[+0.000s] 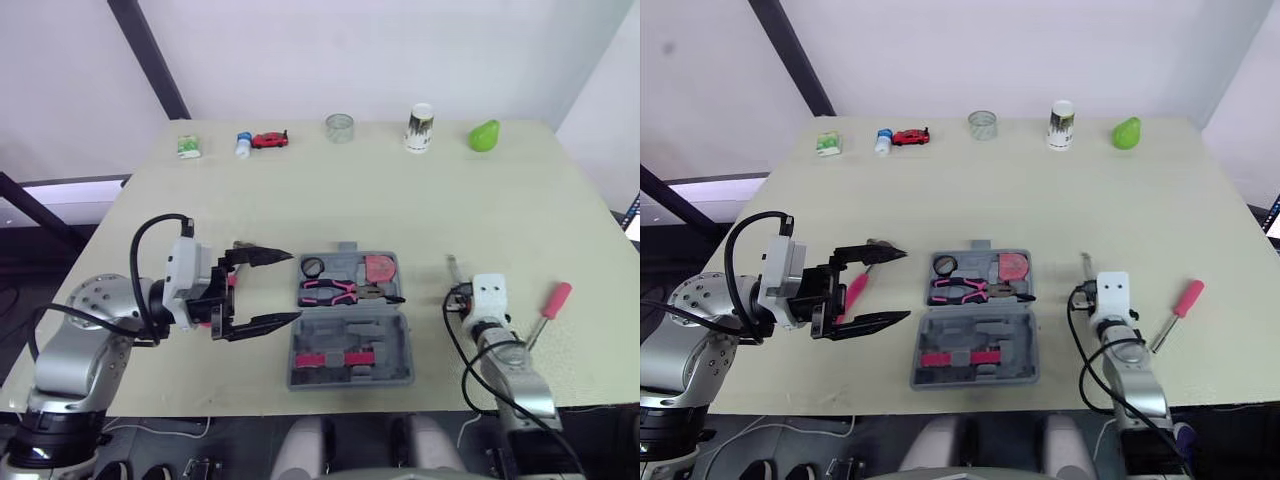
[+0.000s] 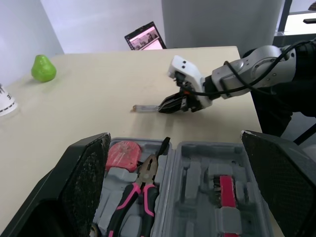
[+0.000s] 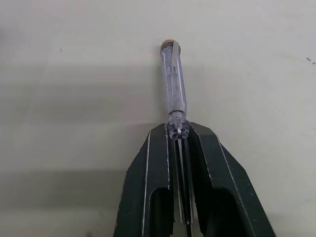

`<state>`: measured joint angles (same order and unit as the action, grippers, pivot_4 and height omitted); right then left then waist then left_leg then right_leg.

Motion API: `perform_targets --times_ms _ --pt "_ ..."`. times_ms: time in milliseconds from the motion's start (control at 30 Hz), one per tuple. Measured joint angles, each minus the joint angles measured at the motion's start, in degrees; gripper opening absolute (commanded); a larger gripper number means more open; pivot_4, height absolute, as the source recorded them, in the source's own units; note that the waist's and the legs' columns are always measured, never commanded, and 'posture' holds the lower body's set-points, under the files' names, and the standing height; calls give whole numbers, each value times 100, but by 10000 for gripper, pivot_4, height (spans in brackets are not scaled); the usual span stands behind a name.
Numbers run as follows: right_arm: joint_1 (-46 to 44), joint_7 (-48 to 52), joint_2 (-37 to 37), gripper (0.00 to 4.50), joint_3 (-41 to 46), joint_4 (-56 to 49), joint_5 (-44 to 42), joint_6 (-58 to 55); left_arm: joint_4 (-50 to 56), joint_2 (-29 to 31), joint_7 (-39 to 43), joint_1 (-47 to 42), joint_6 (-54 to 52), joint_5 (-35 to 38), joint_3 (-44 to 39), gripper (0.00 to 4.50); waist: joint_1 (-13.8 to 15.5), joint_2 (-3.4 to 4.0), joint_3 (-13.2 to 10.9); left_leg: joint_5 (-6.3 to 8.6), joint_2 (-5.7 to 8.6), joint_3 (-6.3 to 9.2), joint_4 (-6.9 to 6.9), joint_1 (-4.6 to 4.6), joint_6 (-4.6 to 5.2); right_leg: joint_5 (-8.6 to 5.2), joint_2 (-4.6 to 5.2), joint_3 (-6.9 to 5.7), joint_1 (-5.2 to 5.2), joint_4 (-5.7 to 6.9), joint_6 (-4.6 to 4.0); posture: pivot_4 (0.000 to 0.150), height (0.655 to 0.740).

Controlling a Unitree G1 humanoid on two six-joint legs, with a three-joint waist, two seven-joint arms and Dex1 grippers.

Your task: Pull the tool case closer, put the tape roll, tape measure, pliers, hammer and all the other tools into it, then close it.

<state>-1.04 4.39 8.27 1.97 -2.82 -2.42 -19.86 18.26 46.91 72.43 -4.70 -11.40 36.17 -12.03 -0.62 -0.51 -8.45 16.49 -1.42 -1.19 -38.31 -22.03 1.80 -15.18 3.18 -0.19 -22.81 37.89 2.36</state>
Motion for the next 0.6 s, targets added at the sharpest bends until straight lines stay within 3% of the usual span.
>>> perform_targets --times_ms 300,467,600 --pt "1107 1001 567 33 -28 -986 -360 -30 121 0 127 -4 14 27 28 45000 -25 -1 -2 0 -6 -2 0 6 0 -1 -12 7 0 4 0 1500 7400" --pt "1958 1948 1286 33 -144 -1441 -549 295 144 30 313 -40 5 101 57 45000 -4 -7 -4 0 -5 -5 -3 5 0 -1 -10 7 2 1 1 1500 7400" --pt "1942 2577 1970 33 -99 -1950 -978 -451 44 164 529 -106 26 110 48 45000 -39 -15 -11 0 -8 -12 -5 14 0 -1 -17 17 3 4 1 1500 7400"
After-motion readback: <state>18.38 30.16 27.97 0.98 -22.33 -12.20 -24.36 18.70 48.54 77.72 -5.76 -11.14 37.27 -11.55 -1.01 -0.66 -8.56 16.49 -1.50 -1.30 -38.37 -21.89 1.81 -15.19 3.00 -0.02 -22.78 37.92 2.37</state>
